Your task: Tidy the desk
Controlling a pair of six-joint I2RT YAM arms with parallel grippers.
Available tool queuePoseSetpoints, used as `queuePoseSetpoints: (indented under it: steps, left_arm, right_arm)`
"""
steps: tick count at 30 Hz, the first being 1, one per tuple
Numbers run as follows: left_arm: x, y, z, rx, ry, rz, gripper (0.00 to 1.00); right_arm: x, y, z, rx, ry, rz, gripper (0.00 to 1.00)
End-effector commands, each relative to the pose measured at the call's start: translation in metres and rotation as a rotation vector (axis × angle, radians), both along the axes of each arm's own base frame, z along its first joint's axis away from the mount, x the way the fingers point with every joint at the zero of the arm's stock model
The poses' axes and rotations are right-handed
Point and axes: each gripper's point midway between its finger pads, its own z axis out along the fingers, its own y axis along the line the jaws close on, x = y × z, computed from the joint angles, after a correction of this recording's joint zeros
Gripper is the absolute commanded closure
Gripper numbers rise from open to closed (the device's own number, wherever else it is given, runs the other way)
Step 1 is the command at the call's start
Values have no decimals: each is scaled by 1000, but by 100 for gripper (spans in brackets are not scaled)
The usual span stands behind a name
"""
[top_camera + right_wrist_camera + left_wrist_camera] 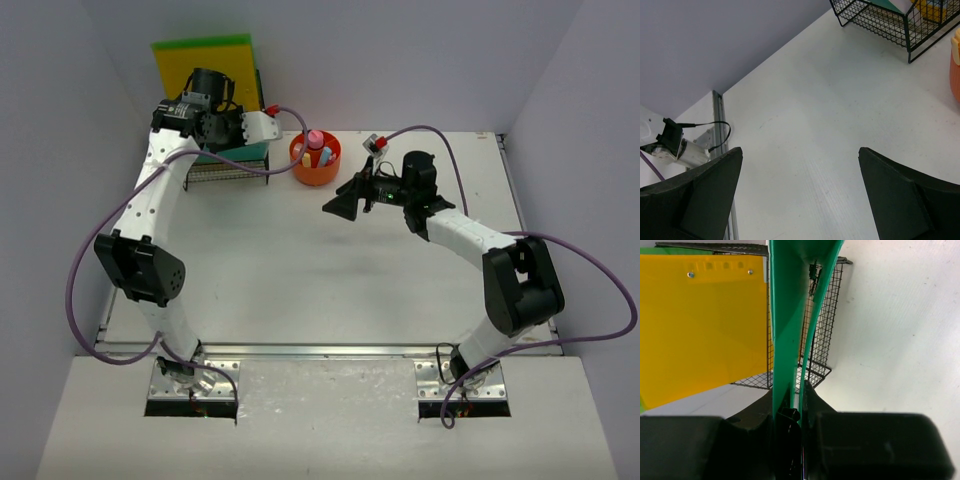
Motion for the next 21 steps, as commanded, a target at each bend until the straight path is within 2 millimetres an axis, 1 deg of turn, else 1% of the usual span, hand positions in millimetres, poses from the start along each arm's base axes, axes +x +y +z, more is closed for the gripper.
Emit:
queuePoseSetpoints:
  steps: [1, 10, 16, 17, 19, 20, 21]
  left_arm:
    - [20, -2, 12, -71, -78, 16, 100]
    - [37, 11, 6, -106, -94, 65, 100]
    - [43, 25, -7, -121, -63, 109, 100]
    - [44, 27, -7, -120, -64, 114, 97]
    - [44, 28, -2, -119, -81, 116, 86]
    - [45, 28, 1, -120, -93, 118, 79]
    - [46, 30, 4, -118, -106, 125, 66]
  right_arm:
    - [0, -3, 26, 28, -79, -13, 1]
    - [-2, -3, 26, 25, -79, -6, 1]
    - [-1, -3, 27, 23, -82, -5, 1]
    - [-1, -3, 27, 23, -81, -5, 1]
    - [-1, -3, 28, 24, -81, -6, 1]
    - [-1, -3, 28, 25, -79, -6, 1]
    - [0, -3, 28, 26, -78, -5, 1]
